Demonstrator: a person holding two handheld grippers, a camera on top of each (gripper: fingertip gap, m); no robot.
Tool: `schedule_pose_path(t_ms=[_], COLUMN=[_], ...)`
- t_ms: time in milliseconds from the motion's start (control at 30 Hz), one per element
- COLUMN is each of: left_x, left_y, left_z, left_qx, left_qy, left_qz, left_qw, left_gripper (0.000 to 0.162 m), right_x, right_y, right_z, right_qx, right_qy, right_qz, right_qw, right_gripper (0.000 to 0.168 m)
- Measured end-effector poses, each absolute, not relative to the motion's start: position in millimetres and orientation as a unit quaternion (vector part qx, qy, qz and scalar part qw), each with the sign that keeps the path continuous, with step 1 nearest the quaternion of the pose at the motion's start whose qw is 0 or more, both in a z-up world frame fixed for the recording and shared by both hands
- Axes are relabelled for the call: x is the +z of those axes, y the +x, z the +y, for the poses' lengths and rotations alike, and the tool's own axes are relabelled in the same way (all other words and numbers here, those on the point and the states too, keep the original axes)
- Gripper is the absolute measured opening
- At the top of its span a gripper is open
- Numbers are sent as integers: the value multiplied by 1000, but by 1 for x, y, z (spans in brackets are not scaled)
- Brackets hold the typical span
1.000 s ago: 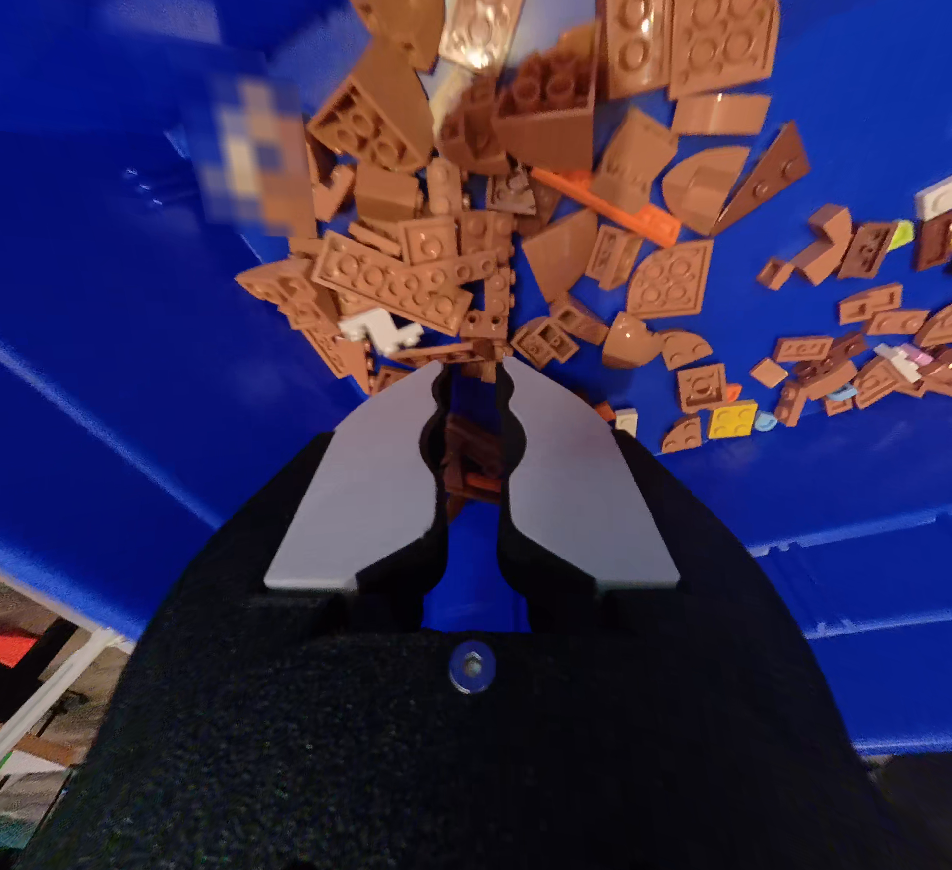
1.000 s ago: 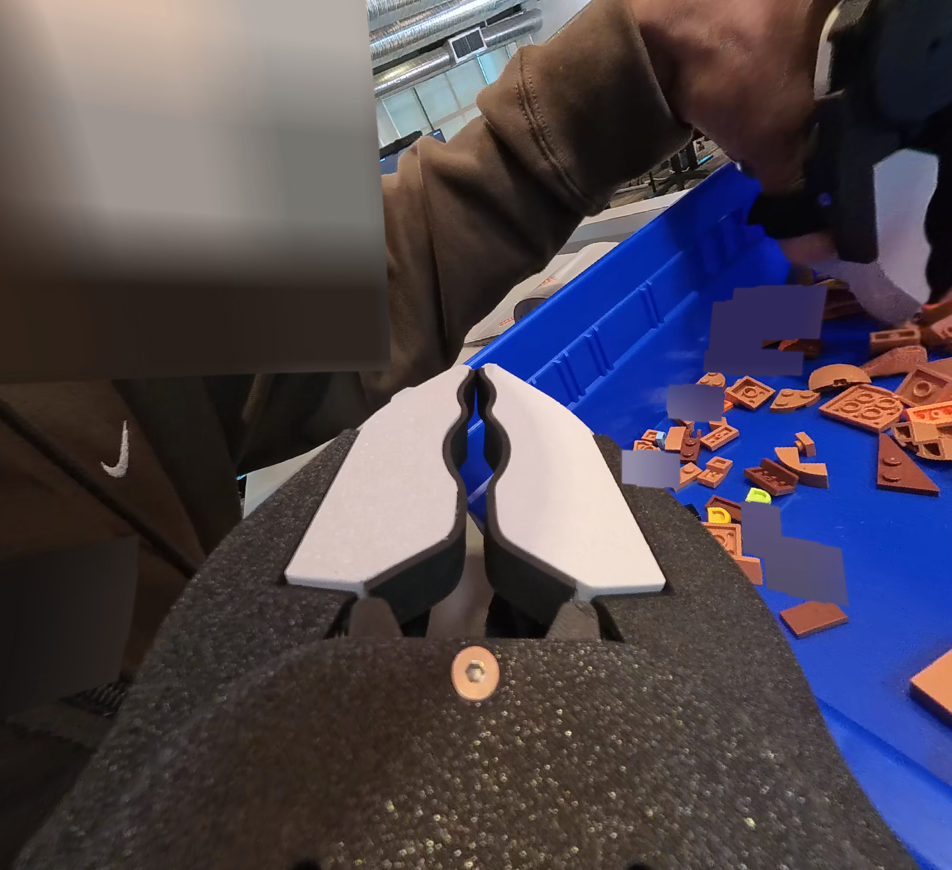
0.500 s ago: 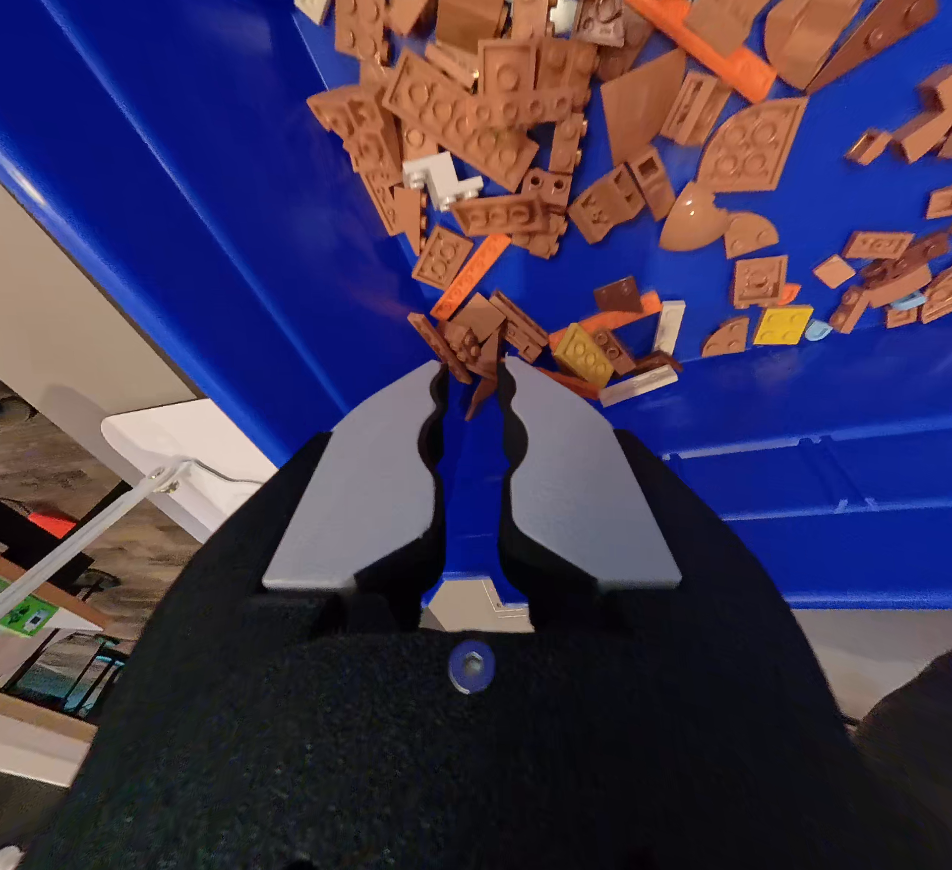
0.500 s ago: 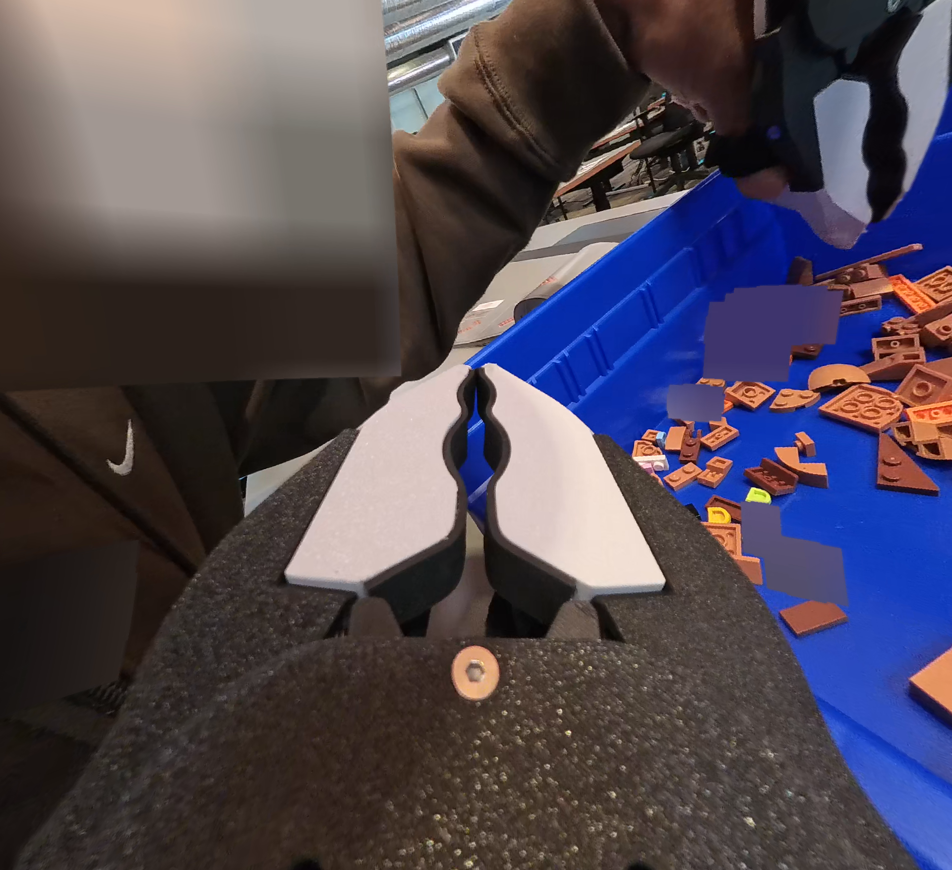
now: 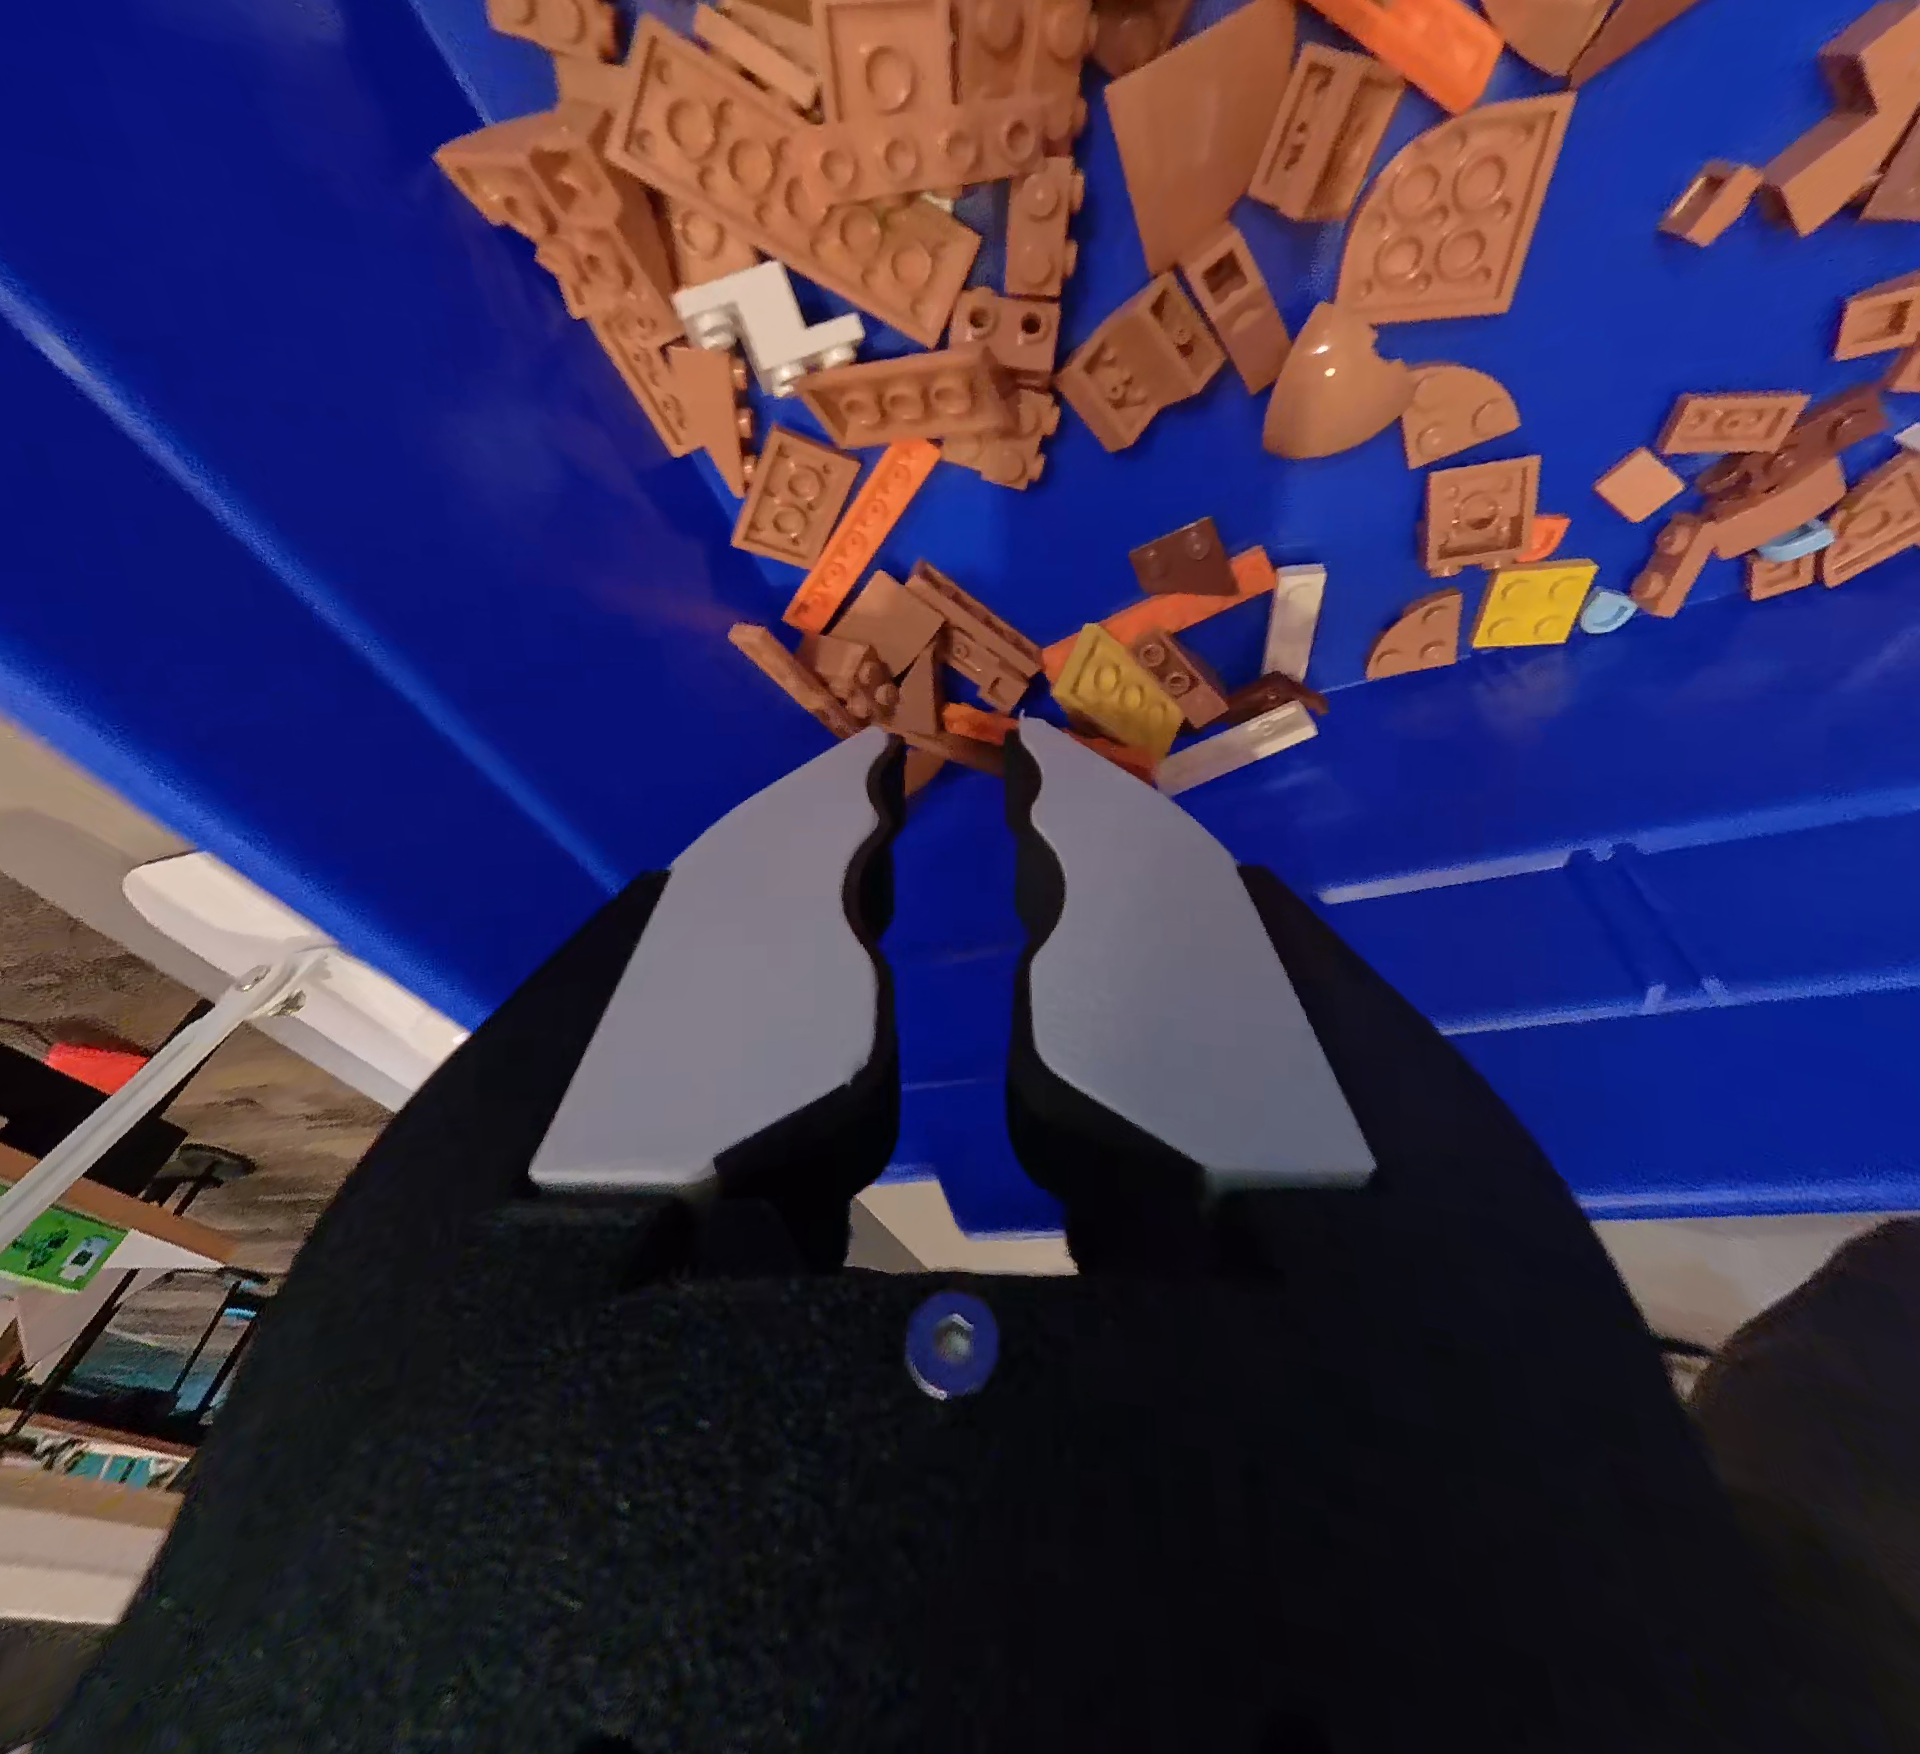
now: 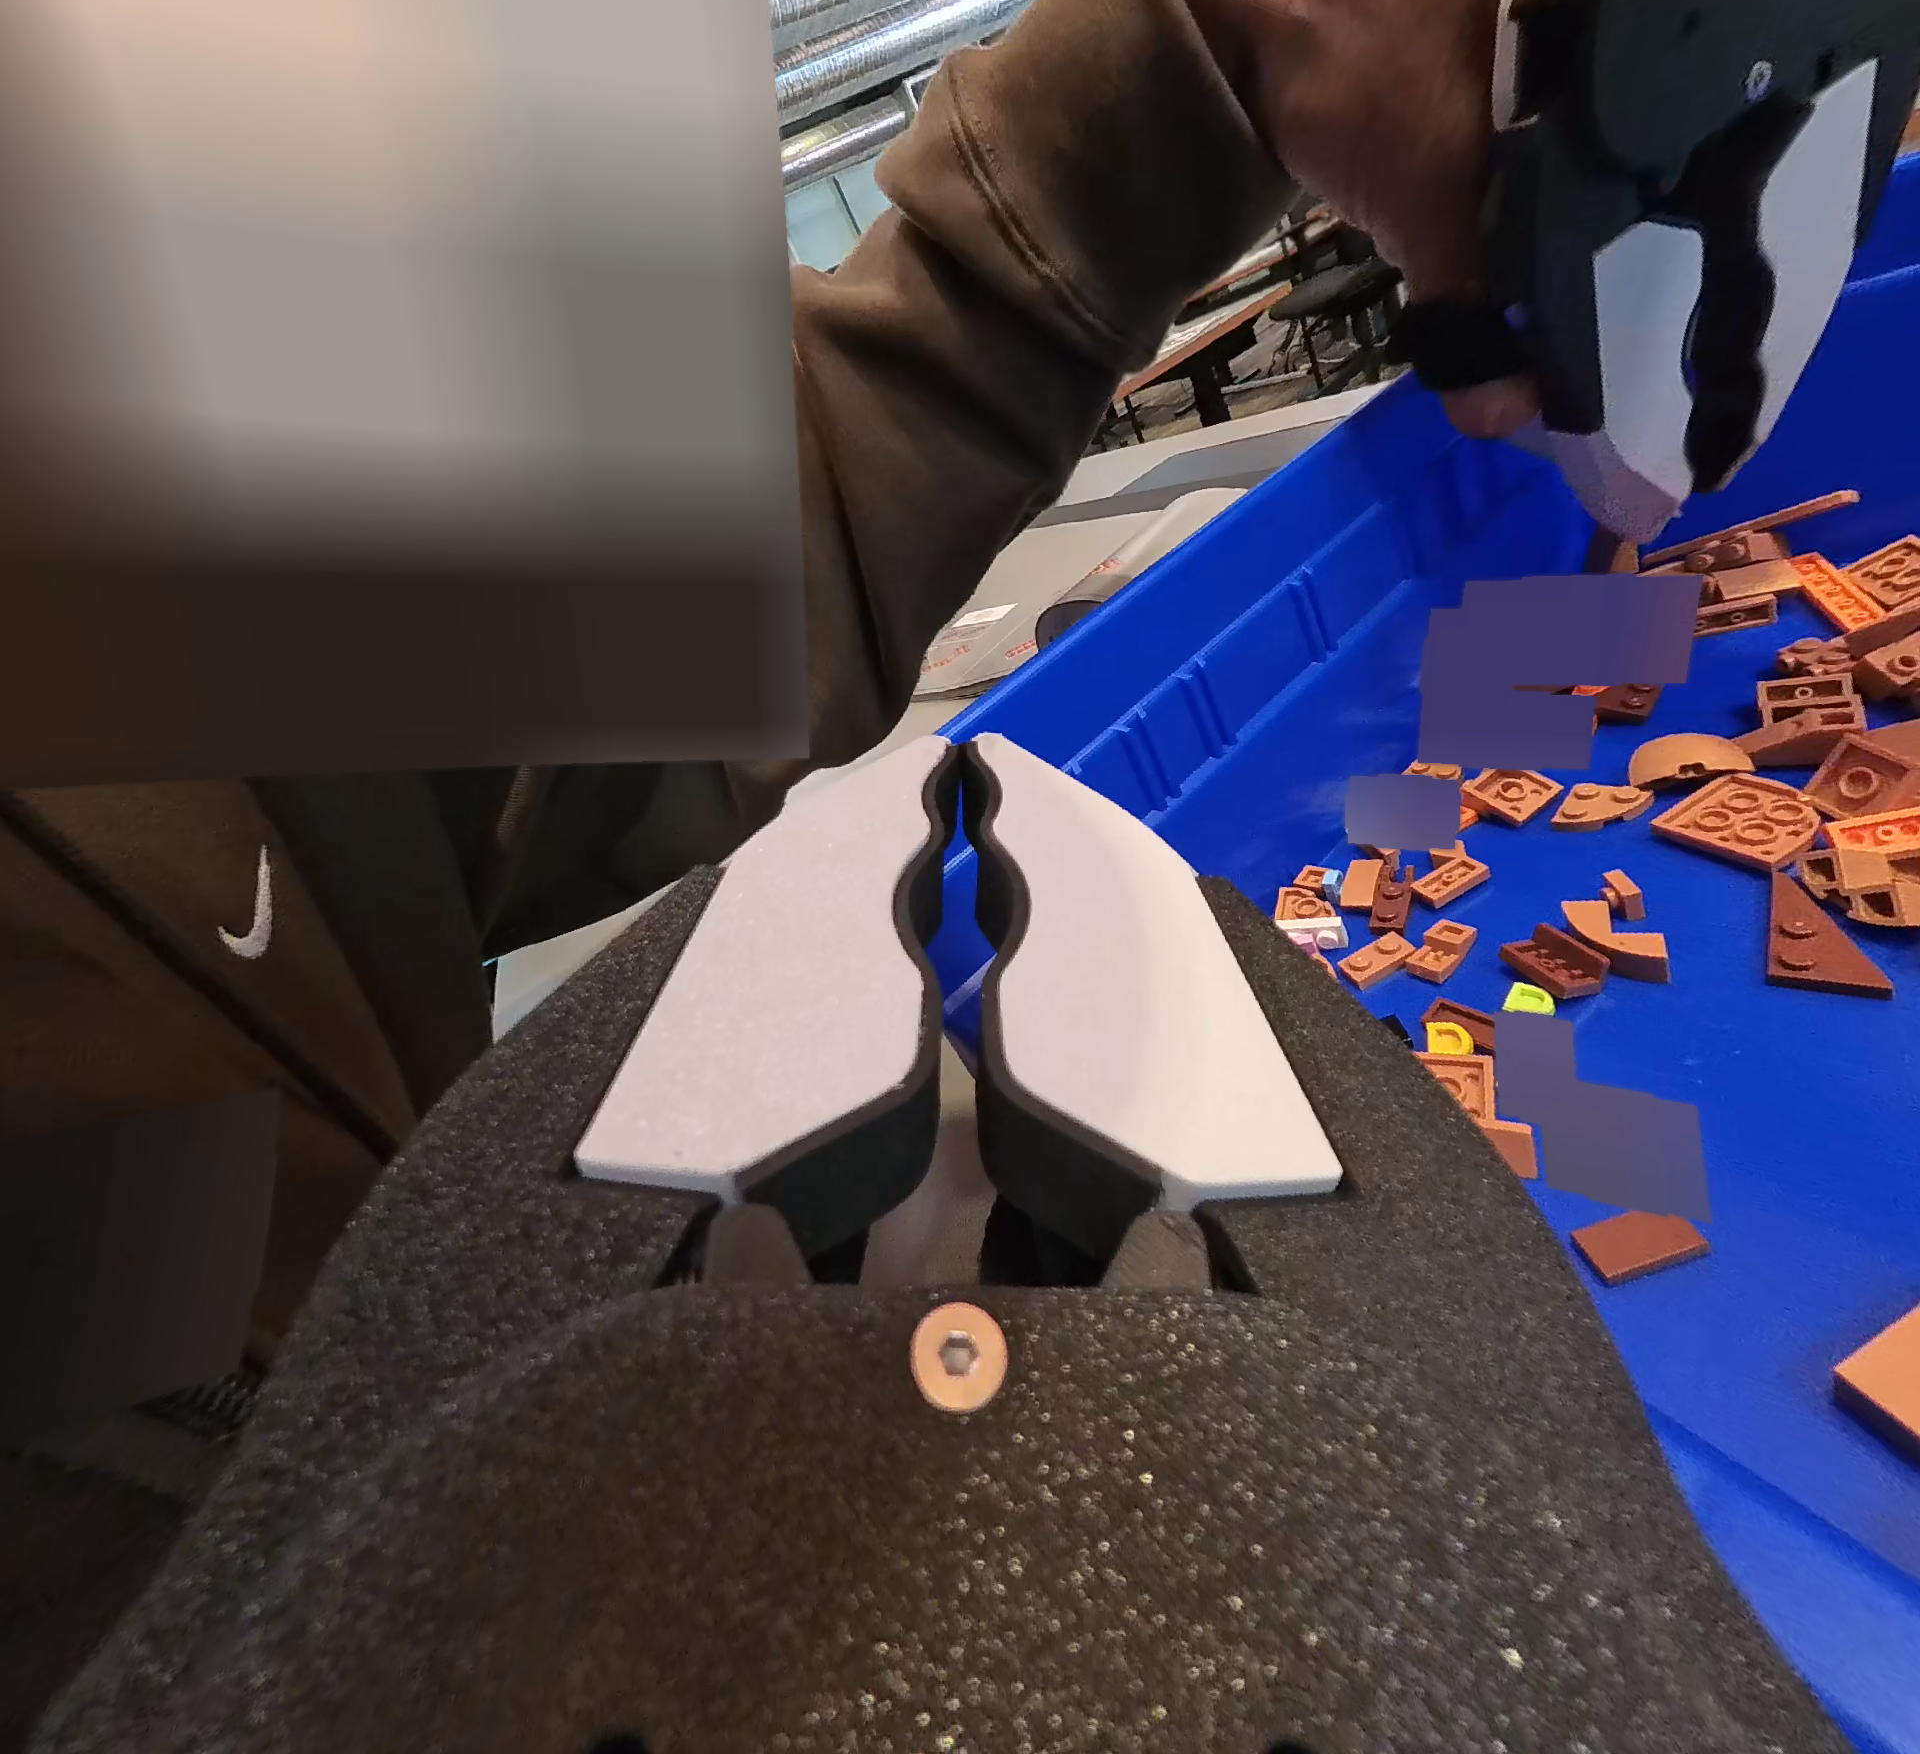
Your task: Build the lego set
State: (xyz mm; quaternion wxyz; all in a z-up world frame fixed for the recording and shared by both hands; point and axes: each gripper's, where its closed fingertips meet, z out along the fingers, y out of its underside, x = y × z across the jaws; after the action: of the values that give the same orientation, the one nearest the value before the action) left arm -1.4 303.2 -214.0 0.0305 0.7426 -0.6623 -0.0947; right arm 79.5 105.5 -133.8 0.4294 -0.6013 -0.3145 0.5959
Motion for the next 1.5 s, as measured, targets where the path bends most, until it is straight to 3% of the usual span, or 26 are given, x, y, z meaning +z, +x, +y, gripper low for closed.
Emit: schedule_pose_path(t_ms=[33, 400, 867, 1100, 1500], left_x=[-216, -230, -224, -232, -221], left_y=[-1, -1, 41, 49, 71], left_z=[300, 288, 259, 241, 238], left_qx=[-93, -99, 25, 39, 81], left_qy=[740, 717, 686, 661, 646], left_qz=[-665, -684, -725, -746, -759], left_qw=[39, 94, 44, 67, 14], left_gripper=[19, 18, 19, 20, 20], right_x=[-134, -134, -134, -134, -133], right_y=[80, 80, 80, 81, 84], right_z=[106, 106, 106, 106, 110], right_qx=[596, 596, 596, 597, 591], right_qy=[-601, -601, -601, -600, -603], right_qz=[-314, -314, -314, -313, -304], right_qw=[430, 430, 430, 431, 441], right_gripper=[0, 0, 0, 0, 0])
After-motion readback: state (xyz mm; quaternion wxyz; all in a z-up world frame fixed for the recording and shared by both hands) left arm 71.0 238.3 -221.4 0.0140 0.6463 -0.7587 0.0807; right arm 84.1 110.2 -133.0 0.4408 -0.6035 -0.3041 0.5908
